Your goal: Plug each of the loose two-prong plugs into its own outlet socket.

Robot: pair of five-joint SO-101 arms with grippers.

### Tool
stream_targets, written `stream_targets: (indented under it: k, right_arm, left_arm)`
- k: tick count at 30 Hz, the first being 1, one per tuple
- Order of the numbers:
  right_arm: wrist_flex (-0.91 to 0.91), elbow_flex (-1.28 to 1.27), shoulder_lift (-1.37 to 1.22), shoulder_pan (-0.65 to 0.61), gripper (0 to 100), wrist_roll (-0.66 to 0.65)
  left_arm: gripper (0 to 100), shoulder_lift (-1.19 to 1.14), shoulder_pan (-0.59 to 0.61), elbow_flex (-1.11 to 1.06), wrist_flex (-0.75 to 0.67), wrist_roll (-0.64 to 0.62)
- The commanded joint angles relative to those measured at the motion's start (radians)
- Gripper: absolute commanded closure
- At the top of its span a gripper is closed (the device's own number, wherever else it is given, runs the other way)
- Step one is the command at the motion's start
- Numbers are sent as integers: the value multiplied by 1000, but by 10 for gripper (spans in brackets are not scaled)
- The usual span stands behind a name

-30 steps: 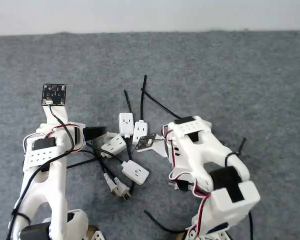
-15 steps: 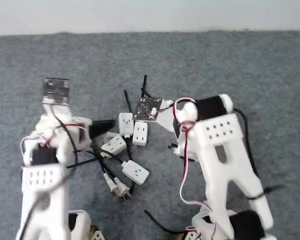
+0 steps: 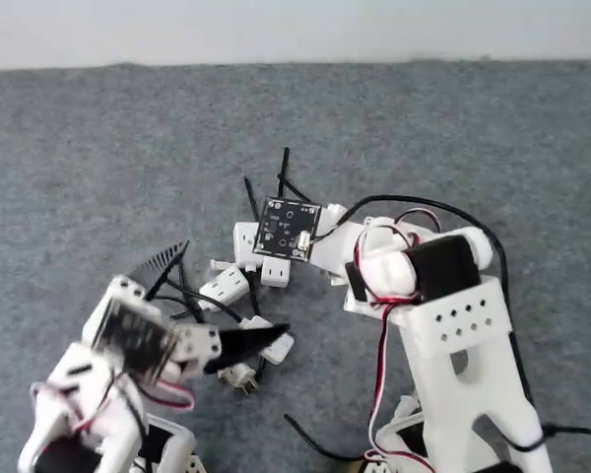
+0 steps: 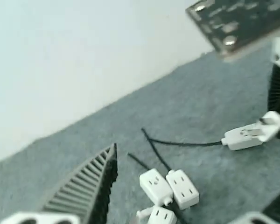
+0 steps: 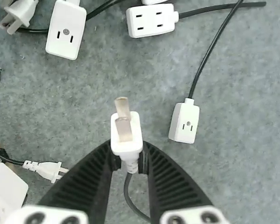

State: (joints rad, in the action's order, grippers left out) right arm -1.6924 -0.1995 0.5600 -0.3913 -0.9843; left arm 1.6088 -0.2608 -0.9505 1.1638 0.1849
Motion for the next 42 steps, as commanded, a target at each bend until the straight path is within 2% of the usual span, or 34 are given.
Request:
stream_targets:
  k: [1, 4, 11, 17, 22, 26, 36, 42]
  right_arm:
    - [25, 58, 41, -4, 990, 40]
    - [16, 54, 44, -31, 990, 41]
    - [-15, 28, 53, -254, 990, 71]
    - [-24, 21, 53, -360, 990, 104]
    - [-76, 52, 53, -401, 990, 104]
    - [-102, 84, 58, -420, 990, 121]
    - [-102, 60, 160, -415, 990, 140]
    - [-102, 41, 160, -415, 990, 140]
  left_arm:
    - [476, 63, -51, 19, 14, 20]
    - [476, 66, -58, 4, 12, 20]
    - [476, 64, -51, -18, -8, 26]
    - [476, 63, -26, -18, -12, 58]
    - [476, 63, 91, -96, -103, 71]
    - [476, 64, 106, -180, -153, 78]
    - [476, 69, 100, -188, -149, 72]
    - [476, 68, 100, -85, -86, 71]
